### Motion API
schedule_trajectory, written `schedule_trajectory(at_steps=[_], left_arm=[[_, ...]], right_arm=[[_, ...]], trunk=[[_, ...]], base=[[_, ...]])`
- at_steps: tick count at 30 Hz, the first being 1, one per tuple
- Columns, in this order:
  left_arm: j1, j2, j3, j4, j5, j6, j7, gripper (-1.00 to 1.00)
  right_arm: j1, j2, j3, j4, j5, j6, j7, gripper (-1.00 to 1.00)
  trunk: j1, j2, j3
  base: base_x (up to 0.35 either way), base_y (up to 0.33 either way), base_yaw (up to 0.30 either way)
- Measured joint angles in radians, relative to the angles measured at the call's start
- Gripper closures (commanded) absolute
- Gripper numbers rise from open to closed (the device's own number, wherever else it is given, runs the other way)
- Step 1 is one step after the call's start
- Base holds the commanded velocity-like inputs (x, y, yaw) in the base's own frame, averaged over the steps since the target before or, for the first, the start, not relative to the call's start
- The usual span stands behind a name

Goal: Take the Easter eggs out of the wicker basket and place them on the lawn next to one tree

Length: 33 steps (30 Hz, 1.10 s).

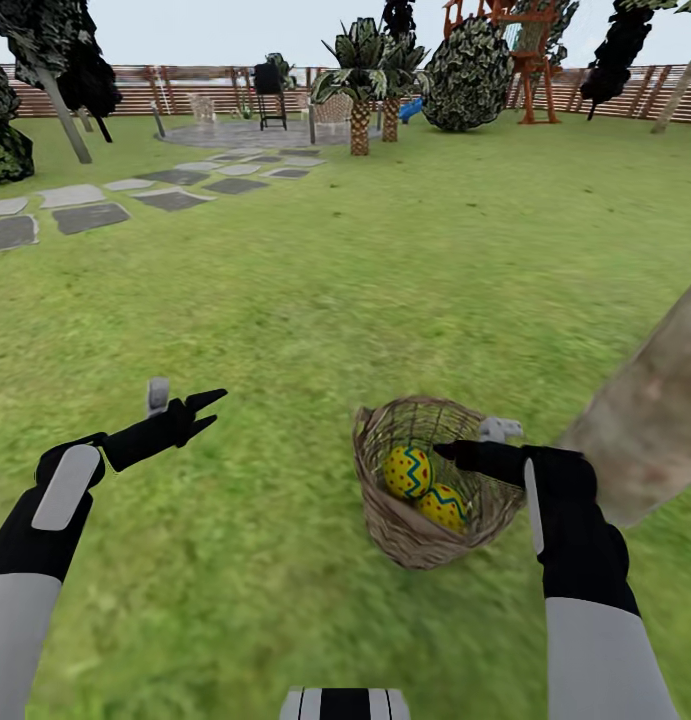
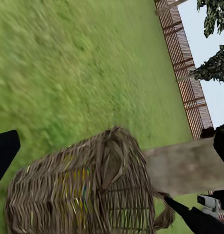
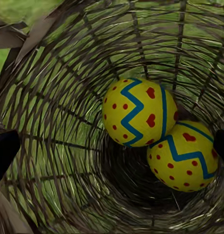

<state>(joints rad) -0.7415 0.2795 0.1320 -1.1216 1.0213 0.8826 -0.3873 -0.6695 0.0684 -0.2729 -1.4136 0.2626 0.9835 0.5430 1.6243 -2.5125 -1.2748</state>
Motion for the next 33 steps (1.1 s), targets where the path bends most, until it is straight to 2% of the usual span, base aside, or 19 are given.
schedule_trajectory(at_steps=[3,8,14,17,22,25,33], left_arm=[[0.0,0.0,0.0,0.0,0.0,0.0,0.0,-1.0],[0.001,-0.001,-0.001,0.001,0.0,-0.001,0.0,-1.0],[0.0,-0.002,-0.001,0.001,0.0,0.0,0.0,-1.0],[0.0,-0.002,0.0,0.001,0.0,0.0,-0.002,-1.0],[0.001,-0.002,0.0,0.0,0.0,0.0,-0.003,-1.0],[0.001,-0.002,0.0,0.0,0.0,0.0,-0.003,-1.0],[0.001,-0.003,-0.002,0.0,0.0,0.0,-0.003,-1.0]], right_arm=[[0.0,-0.001,0.0,0.0,0.007,0.005,-0.028,-1.0],[0.0,0.0,0.011,0.004,0.007,0.014,-0.138,-1.0],[0.0,0.001,0.122,0.037,0.027,0.019,-0.204,-1.0],[0.0,0.001,0.14,0.077,0.03,0.02,-0.214,-1.0],[0.0,0.0,0.145,0.134,0.026,0.019,-0.215,-1.0],[0.0,-0.002,0.145,0.137,0.027,0.018,-0.213,-1.0],[0.003,-0.005,0.155,0.134,0.029,0.014,-0.21,-1.0]], trunk=[[0.0,0.0,0.0],[0.0,0.0,0.0],[0.001,0.0,0.0],[0.0,0.0,0.0],[0.0,0.0,0.0],[0.0,0.0,0.0],[0.001,0.0,0.0]], base=[[0.336,0.0,0.0],[0.162,0.0,0.0],[0.013,0.0,0.0],[0.092,0.0,0.0],[0.288,0.039,0.0],[0.272,0.076,0.0],[0.027,0.007,0.0]])
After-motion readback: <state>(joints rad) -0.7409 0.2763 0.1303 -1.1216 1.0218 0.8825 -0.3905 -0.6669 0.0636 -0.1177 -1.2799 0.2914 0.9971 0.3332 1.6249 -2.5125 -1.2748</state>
